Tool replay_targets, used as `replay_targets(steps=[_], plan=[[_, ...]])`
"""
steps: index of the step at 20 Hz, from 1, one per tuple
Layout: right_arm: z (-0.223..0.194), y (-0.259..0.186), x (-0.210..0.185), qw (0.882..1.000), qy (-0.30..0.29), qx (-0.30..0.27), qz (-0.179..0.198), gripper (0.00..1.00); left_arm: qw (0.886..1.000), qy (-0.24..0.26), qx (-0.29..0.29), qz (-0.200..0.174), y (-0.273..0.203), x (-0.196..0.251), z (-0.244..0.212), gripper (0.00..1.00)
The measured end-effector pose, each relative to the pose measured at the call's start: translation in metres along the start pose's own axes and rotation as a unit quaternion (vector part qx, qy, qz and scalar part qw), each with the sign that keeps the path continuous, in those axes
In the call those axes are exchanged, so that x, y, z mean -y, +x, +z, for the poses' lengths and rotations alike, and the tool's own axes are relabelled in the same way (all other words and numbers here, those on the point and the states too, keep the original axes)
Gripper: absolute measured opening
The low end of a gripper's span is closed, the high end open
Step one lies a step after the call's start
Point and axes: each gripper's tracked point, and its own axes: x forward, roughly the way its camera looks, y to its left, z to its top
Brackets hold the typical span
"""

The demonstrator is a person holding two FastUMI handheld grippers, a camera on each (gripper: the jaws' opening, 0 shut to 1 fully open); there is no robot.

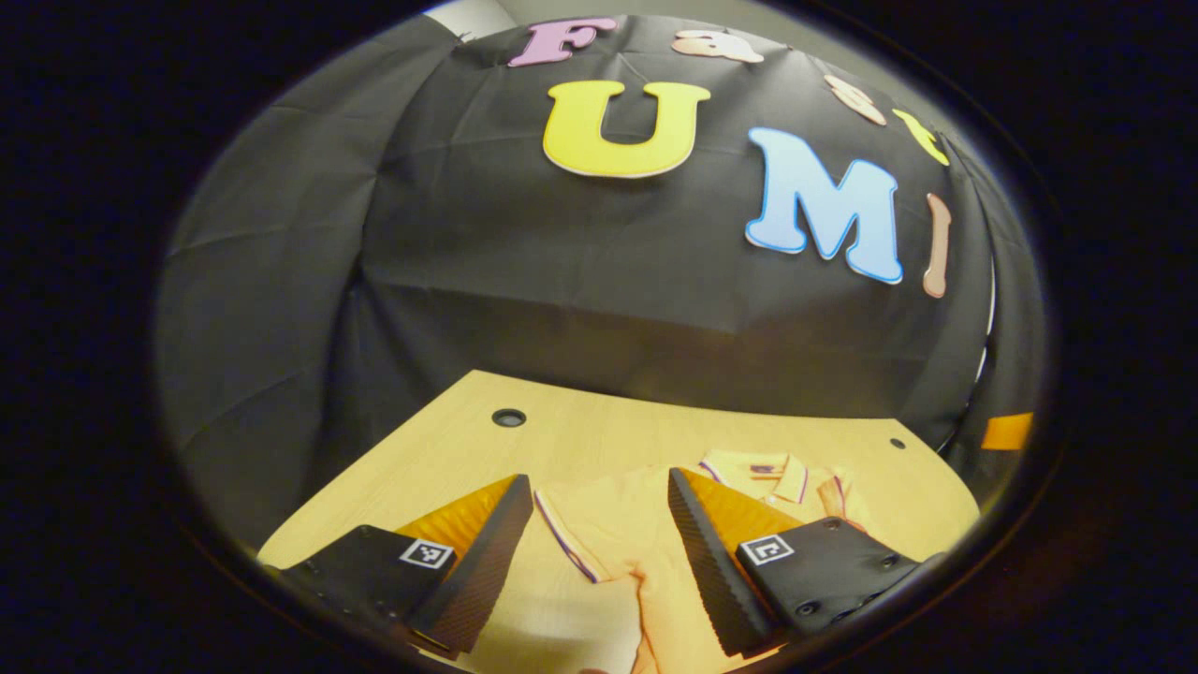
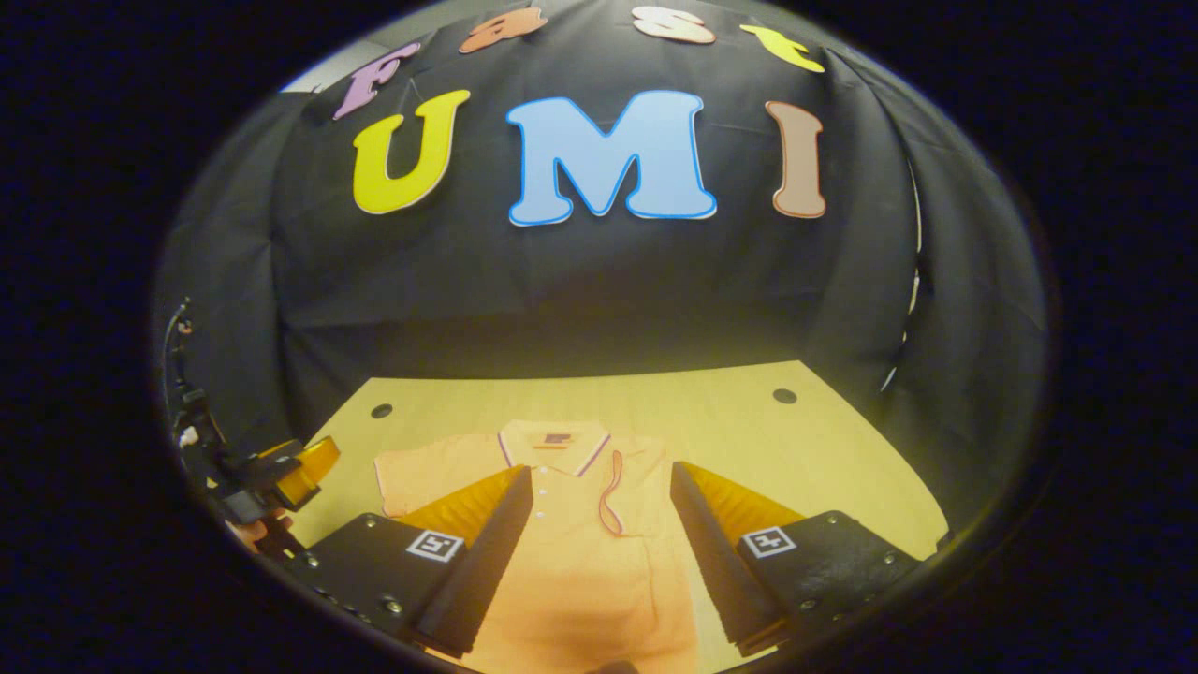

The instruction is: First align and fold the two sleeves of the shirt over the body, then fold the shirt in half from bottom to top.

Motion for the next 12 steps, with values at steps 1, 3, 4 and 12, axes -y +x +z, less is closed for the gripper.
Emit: replay_targets(steps=[1, 3, 4, 12], plan=[[0.004, -0.009, 0.000, 1.000, -0.001, 0.007, -0.002, 0.93, 1.000, 0.003, -0.010, 0.004, 0.002, -0.002, -0.004, 0.94], [0.007, -0.028, 0.001, 1.000, -0.009, 0.016, -0.007, 0.93, 1.000, 0.012, -0.020, 0.009, 0.006, -0.005, -0.009, 0.95], [0.005, -0.034, 0.001, 1.000, -0.013, 0.016, -0.011, 0.93, 0.999, 0.018, -0.025, 0.015, 0.009, -0.008, -0.013, 0.95], [0.002, -0.078, 0.001, 0.997, -0.060, 0.023, -0.030, 0.93, 0.996, 0.021, -0.079, 0.036, 0.019, -0.020, -0.038, 0.95]])
